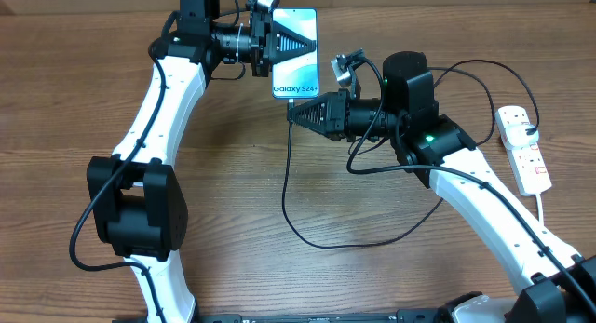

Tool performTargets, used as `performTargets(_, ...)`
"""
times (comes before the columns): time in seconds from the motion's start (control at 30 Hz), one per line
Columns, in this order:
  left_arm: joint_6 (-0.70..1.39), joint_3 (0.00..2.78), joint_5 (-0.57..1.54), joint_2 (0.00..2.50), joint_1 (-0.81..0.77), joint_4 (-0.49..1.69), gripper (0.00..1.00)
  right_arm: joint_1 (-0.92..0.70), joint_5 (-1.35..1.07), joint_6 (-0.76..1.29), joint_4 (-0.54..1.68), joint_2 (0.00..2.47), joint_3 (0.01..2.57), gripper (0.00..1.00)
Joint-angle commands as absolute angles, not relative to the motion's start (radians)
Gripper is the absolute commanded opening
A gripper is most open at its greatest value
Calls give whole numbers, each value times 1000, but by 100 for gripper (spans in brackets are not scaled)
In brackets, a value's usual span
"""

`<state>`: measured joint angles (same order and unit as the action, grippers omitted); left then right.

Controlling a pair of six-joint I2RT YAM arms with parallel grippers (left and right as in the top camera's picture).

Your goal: Plug charger to phone and switch on socket

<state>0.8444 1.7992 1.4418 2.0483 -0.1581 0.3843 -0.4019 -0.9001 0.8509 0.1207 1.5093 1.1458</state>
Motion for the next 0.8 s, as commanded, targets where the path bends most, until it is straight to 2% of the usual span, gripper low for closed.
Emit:
performTargets(0.0, 862, 1805, 1539, 2054, -176, 389, 4, -387, -763, 868, 91, 1509, 1151, 4)
performTargets(0.77, 898, 1805, 1509, 2055, -148, 387, 4, -346, -891, 865, 23, 1509, 1151, 4)
